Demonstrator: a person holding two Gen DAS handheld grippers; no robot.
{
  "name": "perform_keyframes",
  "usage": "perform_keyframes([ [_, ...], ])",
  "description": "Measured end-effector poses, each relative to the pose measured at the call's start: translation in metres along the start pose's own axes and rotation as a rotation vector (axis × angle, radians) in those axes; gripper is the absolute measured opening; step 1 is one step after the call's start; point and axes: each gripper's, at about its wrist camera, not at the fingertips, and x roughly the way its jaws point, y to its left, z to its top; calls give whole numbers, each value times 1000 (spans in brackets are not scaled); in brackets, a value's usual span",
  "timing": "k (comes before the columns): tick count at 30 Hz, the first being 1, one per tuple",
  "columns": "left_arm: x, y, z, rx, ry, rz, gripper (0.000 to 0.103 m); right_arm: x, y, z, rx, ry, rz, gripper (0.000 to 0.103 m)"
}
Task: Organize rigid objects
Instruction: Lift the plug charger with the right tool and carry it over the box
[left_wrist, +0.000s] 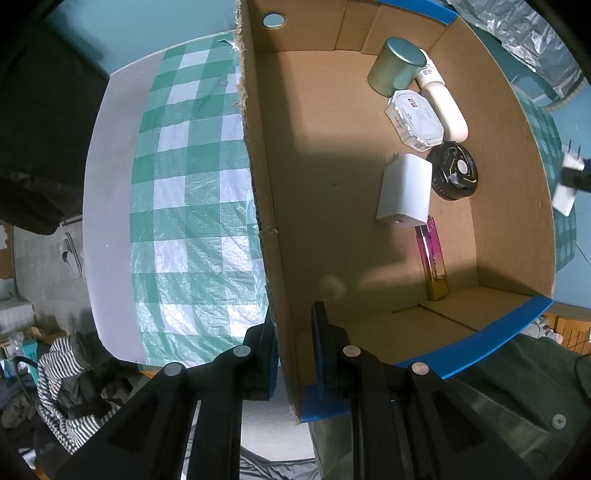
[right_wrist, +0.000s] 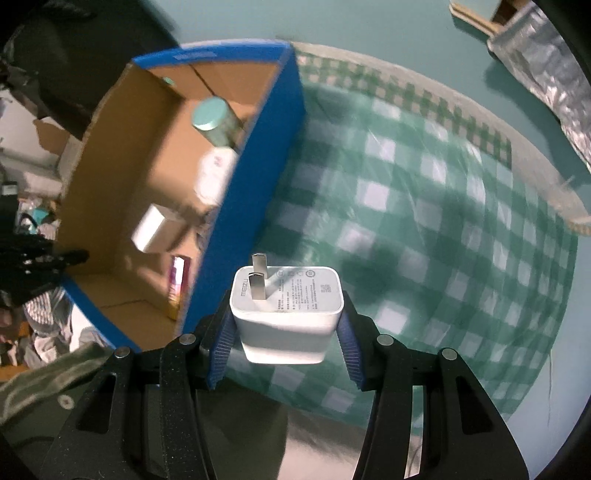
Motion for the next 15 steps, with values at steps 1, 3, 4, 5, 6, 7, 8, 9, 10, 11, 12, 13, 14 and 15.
perform_keyframes([
  [1, 0, 0, 0, 0, 0, 0, 16, -3, 2, 2, -11, -6, 5, 51],
  [3, 0, 0, 0, -1, -1, -1, 16, -7, 10, 9, -32, -21, 12, 51],
  [4, 0, 0, 0, -2, -2, -1, 16, -7, 14, 12, -42, -24, 14, 51],
  [5, 0, 1, 1, -3, -3, -1, 16, -8, 19, 16, -58, -31, 17, 51],
  [6, -1, 1, 1, -4, -3, -1, 16, -9, 23, 18, -69, -35, 18, 51],
  [7, -1, 1, 1, -4, -4, -1, 16, -10, 30, 22, -85, -39, 21, 51],
  [8, -1, 1, 1, -4, -5, -1, 16, -10, 34, 24, -98, -42, 25, 51],
  [9, -1, 1, 1, -6, -5, -3, 16, -10, 38, 26, -109, -45, 28, 51],
  [10, -2, 2, 1, -8, -5, -5, 16, -10, 42, 28, -121, -46, 31, 51],
  [11, -2, 2, 1, -10, -7, -6, 16, -10, 49, 31, -139, -46, 35, 51],
  [12, -2, 3, 0, -12, -9, -7, 16, -10, 53, 33, -148, -48, 37, 51],
  [13, -2, 3, 0, -15, -10, -8, 16, -9, 58, 35, -159, -48, 39, 51],
  [14, -3, 4, 0, -17, -11, -9, 16, -8, 65, 37, -176, -45, 40, 51],
  [15, -3, 4, 0, -17, -11, -10, 16, -7, 69, 39, -185, -46, 42, 51],
])
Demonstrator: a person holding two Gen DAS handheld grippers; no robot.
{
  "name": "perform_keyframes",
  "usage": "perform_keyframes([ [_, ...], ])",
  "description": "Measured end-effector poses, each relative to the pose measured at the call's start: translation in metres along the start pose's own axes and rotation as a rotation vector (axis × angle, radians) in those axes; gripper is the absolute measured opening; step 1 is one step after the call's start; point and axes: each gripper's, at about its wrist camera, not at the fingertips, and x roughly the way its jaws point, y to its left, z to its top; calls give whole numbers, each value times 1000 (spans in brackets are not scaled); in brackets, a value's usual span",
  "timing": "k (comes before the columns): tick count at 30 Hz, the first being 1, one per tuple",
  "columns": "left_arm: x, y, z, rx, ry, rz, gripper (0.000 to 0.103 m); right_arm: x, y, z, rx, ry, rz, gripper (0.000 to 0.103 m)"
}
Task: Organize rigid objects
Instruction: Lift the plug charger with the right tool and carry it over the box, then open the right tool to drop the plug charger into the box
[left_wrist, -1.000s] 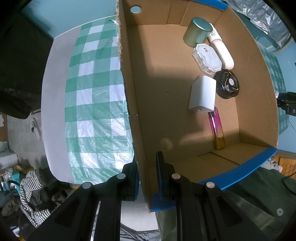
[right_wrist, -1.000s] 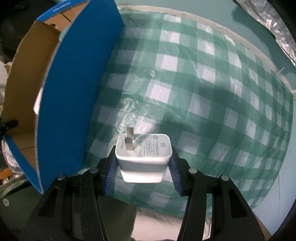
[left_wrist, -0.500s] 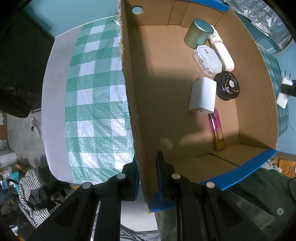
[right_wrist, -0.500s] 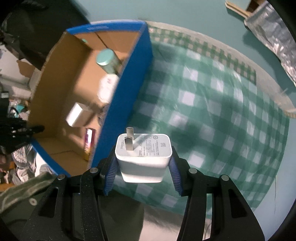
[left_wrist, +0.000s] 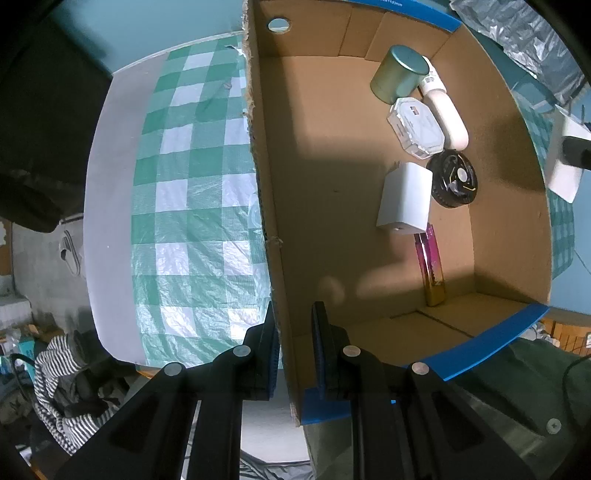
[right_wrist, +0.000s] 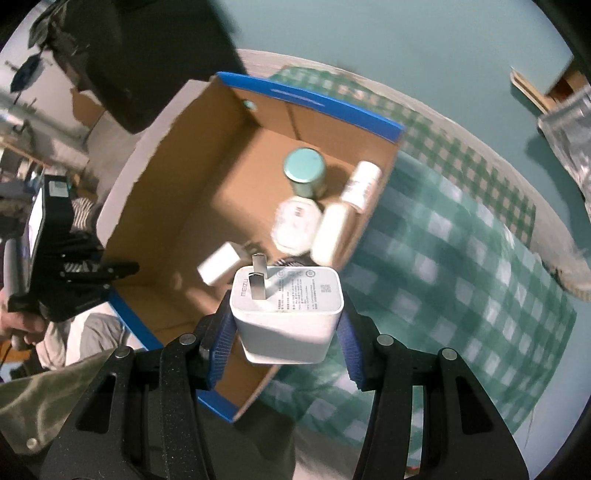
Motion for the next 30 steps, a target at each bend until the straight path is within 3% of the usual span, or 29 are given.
perform_keyframes([
  [13, -1, 2, -2, -13, -6, -4, 16, 38, 40, 8, -113, 74, 5, 51],
  [30, -1, 5, -5, -19, -12, -6, 16, 73, 27, -6, -72, 159, -35, 51],
])
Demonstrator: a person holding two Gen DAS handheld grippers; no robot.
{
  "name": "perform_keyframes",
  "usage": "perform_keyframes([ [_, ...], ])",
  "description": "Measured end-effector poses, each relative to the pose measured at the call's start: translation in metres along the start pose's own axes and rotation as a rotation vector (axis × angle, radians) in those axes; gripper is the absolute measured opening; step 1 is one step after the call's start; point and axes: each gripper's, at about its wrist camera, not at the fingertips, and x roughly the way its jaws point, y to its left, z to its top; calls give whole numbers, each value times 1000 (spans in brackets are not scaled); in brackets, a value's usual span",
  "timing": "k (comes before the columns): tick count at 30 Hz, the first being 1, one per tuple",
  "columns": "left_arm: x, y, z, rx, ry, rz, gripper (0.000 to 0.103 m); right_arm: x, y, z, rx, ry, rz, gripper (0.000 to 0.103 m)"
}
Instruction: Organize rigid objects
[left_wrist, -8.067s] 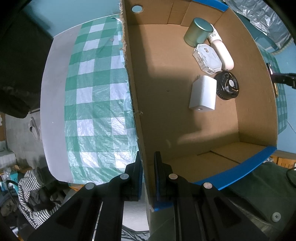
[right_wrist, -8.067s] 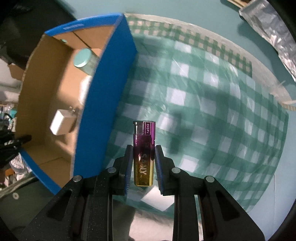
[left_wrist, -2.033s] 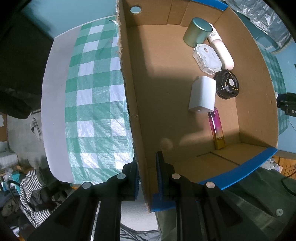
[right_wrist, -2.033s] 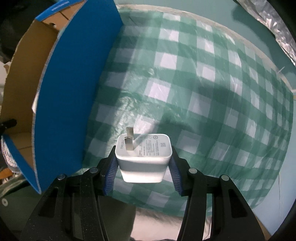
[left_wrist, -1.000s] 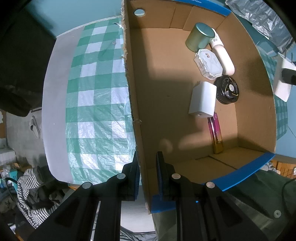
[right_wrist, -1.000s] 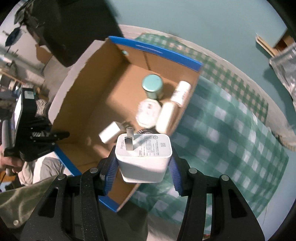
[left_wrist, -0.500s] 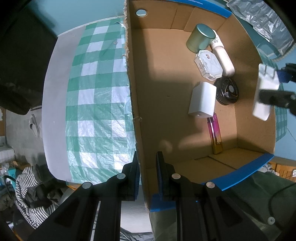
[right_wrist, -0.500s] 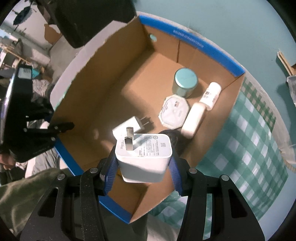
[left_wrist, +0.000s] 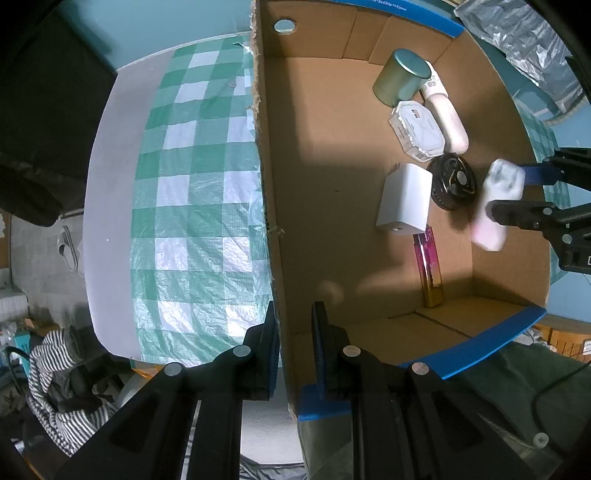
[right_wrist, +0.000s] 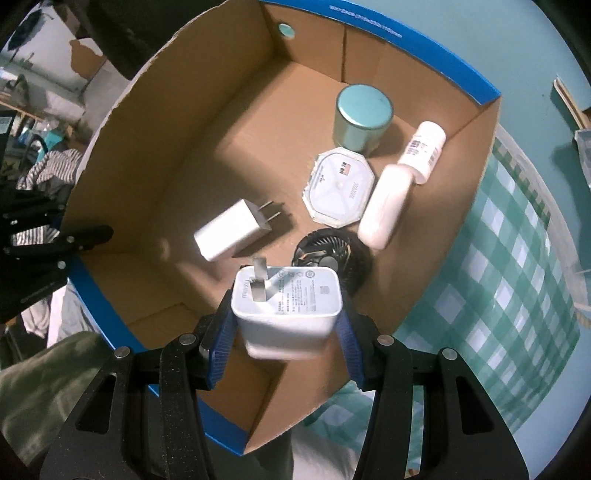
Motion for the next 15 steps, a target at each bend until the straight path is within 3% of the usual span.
perform_keyframes([
  [5, -2, 0, 0, -2, -5, 5, 16, -9, -3, -2, 12, -21, -3, 51],
  [9, -9, 0, 0, -5, -23, 15, 16, -21, -6, -3, 36, -59, -7, 66],
  [13, -23, 2, 5, -25, -53, 38, 16, -41, -10, -5, 61, -111, -19, 70],
  [15, -31, 3, 8, -37, -72, 55, 23, -55, -14, -8, 81, -153, -18, 71],
])
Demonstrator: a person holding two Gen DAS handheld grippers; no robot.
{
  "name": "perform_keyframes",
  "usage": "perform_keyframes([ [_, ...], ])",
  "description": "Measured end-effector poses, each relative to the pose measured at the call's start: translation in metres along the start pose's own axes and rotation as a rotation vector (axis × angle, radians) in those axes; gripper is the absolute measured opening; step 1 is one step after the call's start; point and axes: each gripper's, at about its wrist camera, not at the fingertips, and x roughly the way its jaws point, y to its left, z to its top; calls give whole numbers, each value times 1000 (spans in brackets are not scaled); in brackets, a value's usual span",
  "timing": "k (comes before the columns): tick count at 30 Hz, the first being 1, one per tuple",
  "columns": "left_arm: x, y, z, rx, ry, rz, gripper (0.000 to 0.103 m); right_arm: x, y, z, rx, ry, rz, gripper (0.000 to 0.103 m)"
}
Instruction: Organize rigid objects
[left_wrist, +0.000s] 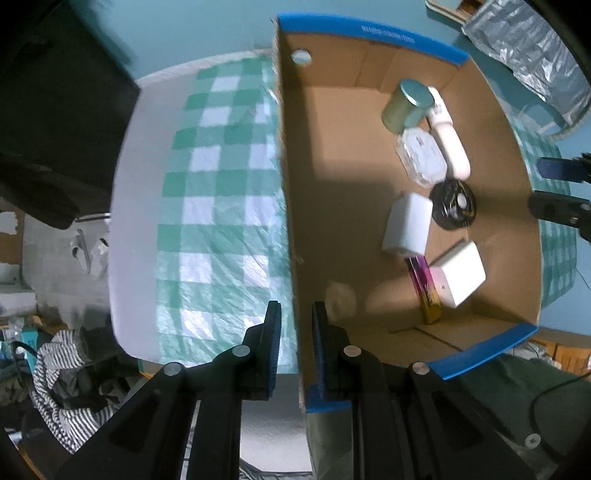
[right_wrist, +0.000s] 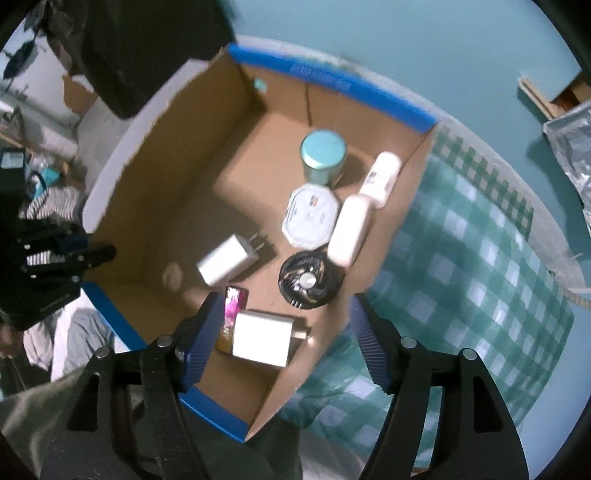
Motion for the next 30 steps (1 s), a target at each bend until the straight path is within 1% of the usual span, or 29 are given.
perform_keyframes([
  [1, -7, 0, 2, -5, -20, 7, 33, -6, -2, 0, 7, -20, -3, 72],
  [2, -13, -1, 4, -6, -42, 10, 40, -16, -5, -1, 22, -52, -15, 72],
  [3, -22, -2, 6, -6, -70, 13, 42, -23, -7, -1, 35, -75, -23, 72],
  [8, -53, -6, 13, 1, -146, 30, 56, -62, -24, -3, 111, -173, -57, 72],
  [11, -72, -13, 18, 3, -195, 38, 71, -85, -35, -6, 152, -226, -77, 72],
  [14, -91, -22, 24, 9, -245, 63, 83, -104, -43, -8, 176, -269, -94, 72],
  [16, -104, -29, 28, 18, -275, 81, 86, -116, -46, -11, 194, -300, -111, 73],
  [21, -134, -45, 36, 31, -349, 110, 88, -145, -54, -19, 225, -373, -151, 74],
  [23, -146, -51, 37, 40, -381, 114, 93, -155, -58, -24, 240, -403, -167, 74],
  [24, -151, -54, 37, 46, -392, 119, 94, -160, -60, -26, 246, -415, -174, 74],
  [30, -176, -73, 36, 80, -483, 131, 99, -183, -74, -40, 306, -496, -190, 74],
])
